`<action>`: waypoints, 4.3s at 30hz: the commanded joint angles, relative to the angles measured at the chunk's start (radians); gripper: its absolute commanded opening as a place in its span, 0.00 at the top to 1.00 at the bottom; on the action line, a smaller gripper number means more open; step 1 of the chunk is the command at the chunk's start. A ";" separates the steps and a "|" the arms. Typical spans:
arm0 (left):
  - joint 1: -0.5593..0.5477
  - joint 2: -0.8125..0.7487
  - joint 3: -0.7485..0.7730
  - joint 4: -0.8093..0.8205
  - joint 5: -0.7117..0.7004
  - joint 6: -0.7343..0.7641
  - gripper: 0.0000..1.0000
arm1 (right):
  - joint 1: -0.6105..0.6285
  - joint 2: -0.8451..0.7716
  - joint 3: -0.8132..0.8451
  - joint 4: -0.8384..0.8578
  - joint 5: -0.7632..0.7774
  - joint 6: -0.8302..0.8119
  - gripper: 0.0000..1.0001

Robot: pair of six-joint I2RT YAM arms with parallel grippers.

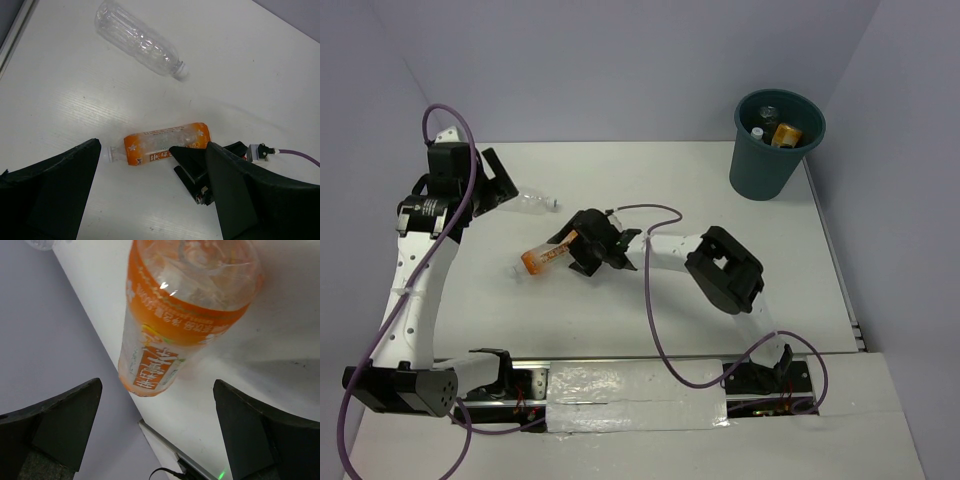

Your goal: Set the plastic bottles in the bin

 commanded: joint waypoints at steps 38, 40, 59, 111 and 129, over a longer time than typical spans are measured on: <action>0.004 0.027 0.035 0.006 0.002 0.033 0.01 | -0.064 -0.035 0.215 -0.130 0.172 -0.191 0.60; 0.004 0.032 0.045 0.011 0.013 0.027 0.01 | -0.069 -0.126 0.217 -0.155 0.223 -0.267 0.60; 0.016 0.161 0.074 0.082 0.065 -0.030 0.01 | -0.545 -0.761 0.253 -0.121 0.842 -1.602 0.56; 0.090 0.763 0.444 0.013 -0.052 -0.392 0.01 | -0.657 -0.666 0.386 -0.577 0.292 -1.252 0.02; 0.112 1.029 0.494 0.034 -0.072 -0.771 0.01 | -0.560 -0.694 0.244 -0.578 0.199 -1.207 0.00</action>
